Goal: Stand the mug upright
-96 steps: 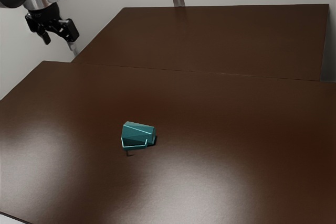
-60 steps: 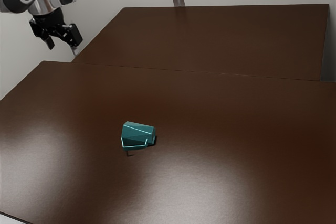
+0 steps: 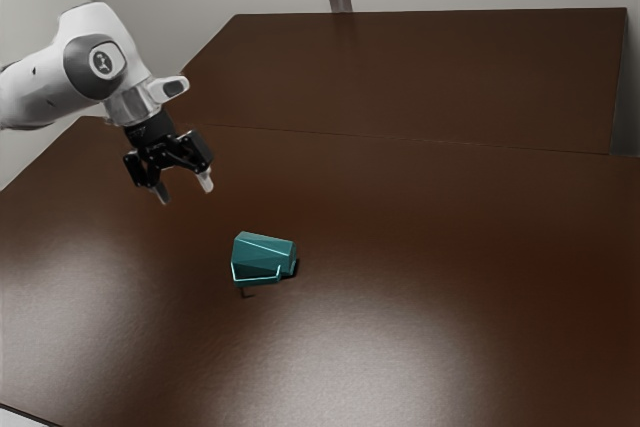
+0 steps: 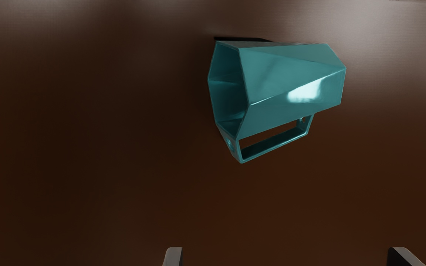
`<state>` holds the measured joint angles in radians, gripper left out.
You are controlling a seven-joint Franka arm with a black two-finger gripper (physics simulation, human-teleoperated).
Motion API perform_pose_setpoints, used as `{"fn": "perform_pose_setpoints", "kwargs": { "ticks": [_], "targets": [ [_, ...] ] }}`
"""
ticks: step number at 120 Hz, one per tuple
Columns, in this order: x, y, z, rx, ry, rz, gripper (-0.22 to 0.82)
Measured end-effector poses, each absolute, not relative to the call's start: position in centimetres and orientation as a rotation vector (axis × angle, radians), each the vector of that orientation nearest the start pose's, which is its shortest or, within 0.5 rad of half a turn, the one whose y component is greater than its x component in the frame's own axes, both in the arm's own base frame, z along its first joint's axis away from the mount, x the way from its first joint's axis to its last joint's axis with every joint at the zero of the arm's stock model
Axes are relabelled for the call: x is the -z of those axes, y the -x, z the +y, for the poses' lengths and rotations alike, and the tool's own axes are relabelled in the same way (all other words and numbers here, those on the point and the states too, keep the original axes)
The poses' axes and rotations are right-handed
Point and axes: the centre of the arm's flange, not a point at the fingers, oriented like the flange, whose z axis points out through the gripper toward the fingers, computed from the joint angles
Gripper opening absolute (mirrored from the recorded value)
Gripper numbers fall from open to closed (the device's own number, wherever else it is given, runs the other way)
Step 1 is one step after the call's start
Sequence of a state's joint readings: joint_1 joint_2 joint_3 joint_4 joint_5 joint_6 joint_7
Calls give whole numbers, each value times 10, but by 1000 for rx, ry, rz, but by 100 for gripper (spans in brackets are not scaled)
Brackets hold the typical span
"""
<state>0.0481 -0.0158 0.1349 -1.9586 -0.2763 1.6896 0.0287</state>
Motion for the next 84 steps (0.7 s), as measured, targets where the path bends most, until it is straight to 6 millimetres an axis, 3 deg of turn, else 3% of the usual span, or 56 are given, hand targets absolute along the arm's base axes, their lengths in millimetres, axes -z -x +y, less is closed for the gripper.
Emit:
{"fn": "perform_pose_setpoints", "kwargs": {
  "ticks": [12, 54, 84],
  "targets": [
    [-430, -524, 76, -492, 3423, -487, 60],
    [-352, -550, 74, -608, 3462, -683, 60],
    [-321, -561, 82, -588, 3504, -815, 60]
  ]
}}
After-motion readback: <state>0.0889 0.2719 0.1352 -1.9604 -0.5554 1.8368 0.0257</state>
